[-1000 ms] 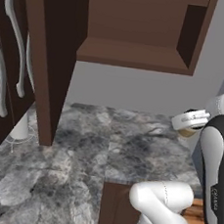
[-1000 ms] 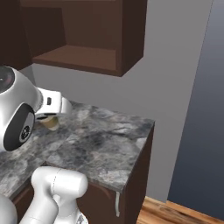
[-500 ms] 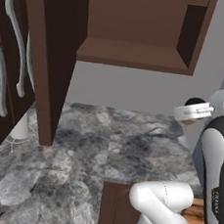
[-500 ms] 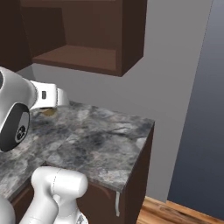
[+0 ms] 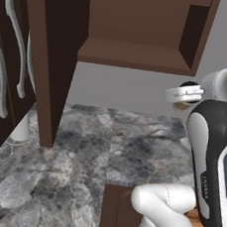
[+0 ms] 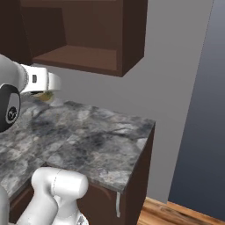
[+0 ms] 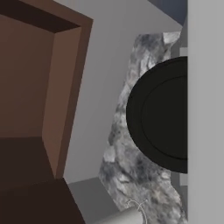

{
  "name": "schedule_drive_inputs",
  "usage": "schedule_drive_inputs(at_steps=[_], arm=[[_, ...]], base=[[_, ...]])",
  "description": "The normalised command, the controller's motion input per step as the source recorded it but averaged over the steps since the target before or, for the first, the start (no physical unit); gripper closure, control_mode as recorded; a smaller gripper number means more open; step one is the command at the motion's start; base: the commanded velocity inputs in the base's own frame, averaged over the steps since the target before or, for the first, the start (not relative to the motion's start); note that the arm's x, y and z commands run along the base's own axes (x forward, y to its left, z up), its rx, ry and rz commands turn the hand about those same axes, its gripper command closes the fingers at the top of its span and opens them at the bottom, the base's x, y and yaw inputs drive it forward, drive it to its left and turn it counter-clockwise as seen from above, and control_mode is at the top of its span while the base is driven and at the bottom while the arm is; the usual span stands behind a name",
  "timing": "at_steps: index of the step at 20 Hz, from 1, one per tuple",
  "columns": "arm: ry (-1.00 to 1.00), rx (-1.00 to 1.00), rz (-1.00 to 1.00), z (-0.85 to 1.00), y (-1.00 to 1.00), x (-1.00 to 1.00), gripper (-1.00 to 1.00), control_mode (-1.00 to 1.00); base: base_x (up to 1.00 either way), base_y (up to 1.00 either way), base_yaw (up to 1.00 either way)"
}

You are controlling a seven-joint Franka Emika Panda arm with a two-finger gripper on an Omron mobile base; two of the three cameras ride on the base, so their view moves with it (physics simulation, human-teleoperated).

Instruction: Sort all alcoholic drinks to one cabinet, and non-alcoholic drinks to the other.

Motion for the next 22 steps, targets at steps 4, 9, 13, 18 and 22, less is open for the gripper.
schedule_drive_inputs(at_steps=[4,9,13,18,22], arm=[[-0.05,0.00,-0.04,0.35,0.03,0.21,1.00,-1.00],[-0.04,0.00,-0.05,0.27,0.00,0.33,1.00,-1.00],[-0.03,0.00,-0.06,0.08,0.00,0.43,1.00,-1.00],[-0.03,0.00,-0.06,0.03,0.00,0.48,1.00,-1.00],[0.00,0.00,-0.07,0.04,0.00,0.55,1.00,-1.00]], base=[[0.00,0.00,0.00],[0.00,0.00,0.00],[0.00,0.00,0.00],[0.00,0.00,0.00],[0.00,0.00,0.00]])
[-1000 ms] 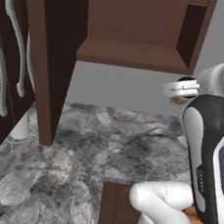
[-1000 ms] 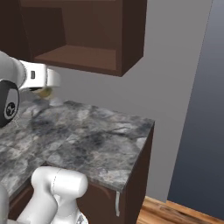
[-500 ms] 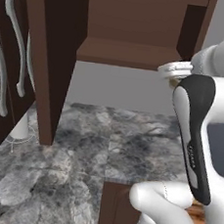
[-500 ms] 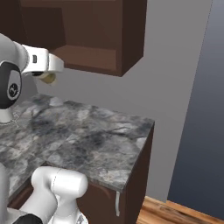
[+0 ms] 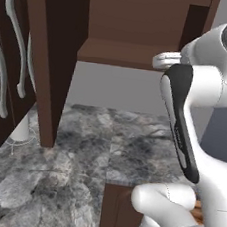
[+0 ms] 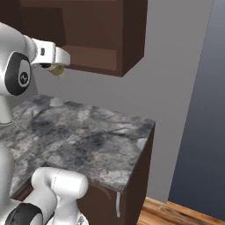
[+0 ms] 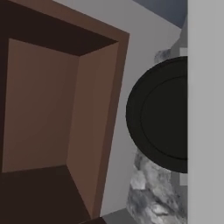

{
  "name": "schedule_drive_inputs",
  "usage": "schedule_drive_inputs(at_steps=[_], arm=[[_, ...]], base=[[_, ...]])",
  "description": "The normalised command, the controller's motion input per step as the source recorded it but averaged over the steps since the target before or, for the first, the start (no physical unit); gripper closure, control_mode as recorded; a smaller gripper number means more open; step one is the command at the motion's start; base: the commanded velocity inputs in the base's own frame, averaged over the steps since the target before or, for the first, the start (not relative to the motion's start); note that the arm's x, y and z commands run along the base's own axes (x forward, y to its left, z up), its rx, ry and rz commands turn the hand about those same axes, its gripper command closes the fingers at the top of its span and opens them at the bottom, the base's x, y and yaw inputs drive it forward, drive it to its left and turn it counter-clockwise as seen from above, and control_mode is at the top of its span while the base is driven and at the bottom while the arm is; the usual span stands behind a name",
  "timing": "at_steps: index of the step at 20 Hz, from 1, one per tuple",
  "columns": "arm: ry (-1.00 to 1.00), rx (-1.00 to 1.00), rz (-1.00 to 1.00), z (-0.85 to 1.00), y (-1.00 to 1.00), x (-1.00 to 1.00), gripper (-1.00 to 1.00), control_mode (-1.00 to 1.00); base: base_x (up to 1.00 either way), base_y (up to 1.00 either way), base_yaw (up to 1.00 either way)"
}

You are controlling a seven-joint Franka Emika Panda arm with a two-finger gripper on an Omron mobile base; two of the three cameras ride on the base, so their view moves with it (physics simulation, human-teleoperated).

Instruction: Sort all alcoholic drinks to one cabinet, and non-alcoholic drinks to the other.

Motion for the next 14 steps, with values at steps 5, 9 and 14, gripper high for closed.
schedule_drive_inputs(at_steps=[5,9,14], arm=[[-0.02,0.00,-0.08,0.00,0.00,0.57,1.00,-1.00],[-0.03,0.00,-0.08,0.00,0.00,0.58,1.00,-1.00],[-0.01,0.00,-0.09,0.00,-0.05,0.65,1.00,-1.00]], base=[[0.00,0.00,0.00],[0.00,0.00,0.00],[0.00,0.00,0.00]])
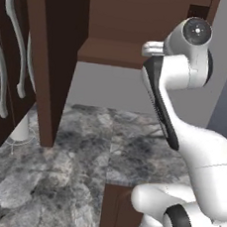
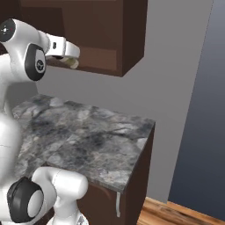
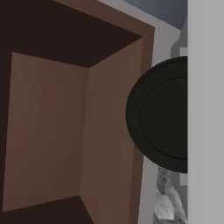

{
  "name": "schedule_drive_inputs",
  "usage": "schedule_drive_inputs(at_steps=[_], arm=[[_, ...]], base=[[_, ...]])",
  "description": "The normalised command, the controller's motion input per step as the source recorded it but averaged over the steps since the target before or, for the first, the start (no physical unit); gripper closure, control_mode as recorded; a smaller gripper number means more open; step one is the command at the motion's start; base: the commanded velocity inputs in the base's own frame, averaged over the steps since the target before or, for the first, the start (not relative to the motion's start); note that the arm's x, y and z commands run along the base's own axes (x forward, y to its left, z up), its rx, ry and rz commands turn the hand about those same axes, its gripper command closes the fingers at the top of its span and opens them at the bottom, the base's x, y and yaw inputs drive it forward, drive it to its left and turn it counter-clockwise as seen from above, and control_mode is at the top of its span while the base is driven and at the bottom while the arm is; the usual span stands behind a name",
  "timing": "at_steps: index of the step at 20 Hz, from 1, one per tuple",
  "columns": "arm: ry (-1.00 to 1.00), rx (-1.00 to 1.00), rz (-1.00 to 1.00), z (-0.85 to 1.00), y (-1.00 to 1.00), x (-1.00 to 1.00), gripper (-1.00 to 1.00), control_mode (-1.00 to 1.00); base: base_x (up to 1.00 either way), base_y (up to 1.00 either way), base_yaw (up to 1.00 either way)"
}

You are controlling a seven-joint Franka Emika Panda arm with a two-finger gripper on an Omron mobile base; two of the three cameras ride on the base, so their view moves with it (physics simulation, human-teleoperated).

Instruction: Sort all alcoholic drinks to one cabinet, and non-alcoholic drinks to the other.

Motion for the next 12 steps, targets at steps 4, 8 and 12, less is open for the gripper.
schedule_drive_inputs(at_steps=[4,8,12], arm=[[0.00,0.01,-0.10,-0.01,-0.14,0.72,1.00,-1.00],[0.00,0.01,-0.09,0.00,-0.16,0.70,1.00,-1.00],[0.00,0.01,-0.09,0.00,-0.18,0.67,1.00,-1.00]], base=[[0.00,0.00,0.00],[0.00,0.00,0.00],[0.00,0.00,0.00]])
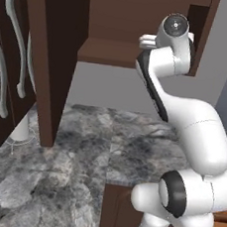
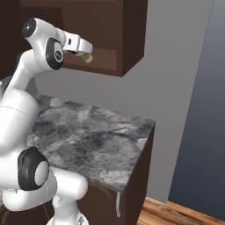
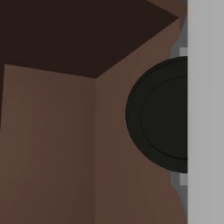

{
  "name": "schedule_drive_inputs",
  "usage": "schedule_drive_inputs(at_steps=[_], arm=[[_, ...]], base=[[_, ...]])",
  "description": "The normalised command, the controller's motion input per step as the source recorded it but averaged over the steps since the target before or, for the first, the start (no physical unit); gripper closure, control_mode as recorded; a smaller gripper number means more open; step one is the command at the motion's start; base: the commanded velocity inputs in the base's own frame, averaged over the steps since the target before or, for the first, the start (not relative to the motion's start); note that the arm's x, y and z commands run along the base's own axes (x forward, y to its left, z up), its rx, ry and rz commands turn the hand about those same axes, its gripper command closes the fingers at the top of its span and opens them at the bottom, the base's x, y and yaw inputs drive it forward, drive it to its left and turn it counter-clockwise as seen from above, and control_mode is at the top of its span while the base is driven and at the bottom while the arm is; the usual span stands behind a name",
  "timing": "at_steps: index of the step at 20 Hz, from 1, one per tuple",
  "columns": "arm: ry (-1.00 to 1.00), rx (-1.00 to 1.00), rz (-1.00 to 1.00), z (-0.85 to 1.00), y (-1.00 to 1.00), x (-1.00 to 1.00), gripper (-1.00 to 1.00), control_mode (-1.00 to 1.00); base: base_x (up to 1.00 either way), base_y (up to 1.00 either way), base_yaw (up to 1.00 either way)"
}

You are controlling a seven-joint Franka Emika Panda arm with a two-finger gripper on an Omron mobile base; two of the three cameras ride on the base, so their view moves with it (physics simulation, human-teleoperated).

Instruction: Sort all alcoholic drinks to one cabinet, and non-alcoholic drinks to the other.

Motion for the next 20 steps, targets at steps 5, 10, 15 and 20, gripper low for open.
schedule_drive_inputs(at_steps=[5,10,15,20], arm=[[0.03,0.02,-0.07,0.00,-0.23,0.55,1.00,-1.00],[0.07,0.05,-0.06,0.00,-0.29,0.40,1.00,-1.00],[0.03,0.06,-0.03,-0.06,-0.31,0.38,1.00,-1.00],[0.00,0.01,-0.02,-0.19,-0.18,0.31,1.00,-1.00]], base=[[0.00,0.00,0.00],[0.00,0.00,0.00],[0.00,0.00,0.00],[0.00,0.00,0.00]])
